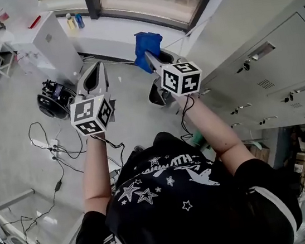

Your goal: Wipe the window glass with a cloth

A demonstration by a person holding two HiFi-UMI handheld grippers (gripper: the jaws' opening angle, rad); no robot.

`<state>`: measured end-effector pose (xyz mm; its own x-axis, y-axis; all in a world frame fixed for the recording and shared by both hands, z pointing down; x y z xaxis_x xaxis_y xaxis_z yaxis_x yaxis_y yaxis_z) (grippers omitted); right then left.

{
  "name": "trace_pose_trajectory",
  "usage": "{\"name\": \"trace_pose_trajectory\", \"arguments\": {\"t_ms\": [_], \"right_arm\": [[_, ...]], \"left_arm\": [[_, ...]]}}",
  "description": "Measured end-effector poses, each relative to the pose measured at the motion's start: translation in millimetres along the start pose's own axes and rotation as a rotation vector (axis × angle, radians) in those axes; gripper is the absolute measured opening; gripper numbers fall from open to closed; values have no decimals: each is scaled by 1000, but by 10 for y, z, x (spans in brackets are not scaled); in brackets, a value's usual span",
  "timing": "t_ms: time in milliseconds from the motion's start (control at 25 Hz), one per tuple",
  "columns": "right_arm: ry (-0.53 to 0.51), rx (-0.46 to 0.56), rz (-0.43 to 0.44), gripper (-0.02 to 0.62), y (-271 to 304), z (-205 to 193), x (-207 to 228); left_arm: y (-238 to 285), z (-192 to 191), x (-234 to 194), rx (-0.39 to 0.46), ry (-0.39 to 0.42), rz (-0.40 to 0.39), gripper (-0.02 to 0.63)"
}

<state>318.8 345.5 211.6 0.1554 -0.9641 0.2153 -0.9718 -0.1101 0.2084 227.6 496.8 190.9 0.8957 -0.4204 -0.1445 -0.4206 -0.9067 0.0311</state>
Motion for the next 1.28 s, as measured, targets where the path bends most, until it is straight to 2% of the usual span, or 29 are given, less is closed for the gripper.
{"name": "trace_pose_trajectory", "arguments": {"t_ms": [280,520,800,960,1280], "right_arm": [[6,-23,-3,86,282,-49,-6],[4,-42,8,86,784,-65,234],[8,-15,-9,86,1520,199,736],[45,-7,-22,86,1882,309,1074],[105,20,-84,86,2208,487,1878]], "left_arm": [[-7,-61,-330,-3,-26,39,8],[317,-163,-619,-19,-41,63,8],[1117,-153,-921,-66,-3,49,8],[1630,-81,-1072,-87,19,36,8],[2626,-21,-1013,-118,60,-38,8]]}}
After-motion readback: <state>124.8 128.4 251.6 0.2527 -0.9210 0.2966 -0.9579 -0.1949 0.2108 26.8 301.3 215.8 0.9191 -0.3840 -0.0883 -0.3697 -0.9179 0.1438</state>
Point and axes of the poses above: the fingertips, and each gripper's own axes: y forward along the fingers, x to its right, z out of its top, the point moved 2 cm from there along -y, backward along the fingers, and after that the axes turned 3 degrees about z, right-handed, at the moved point
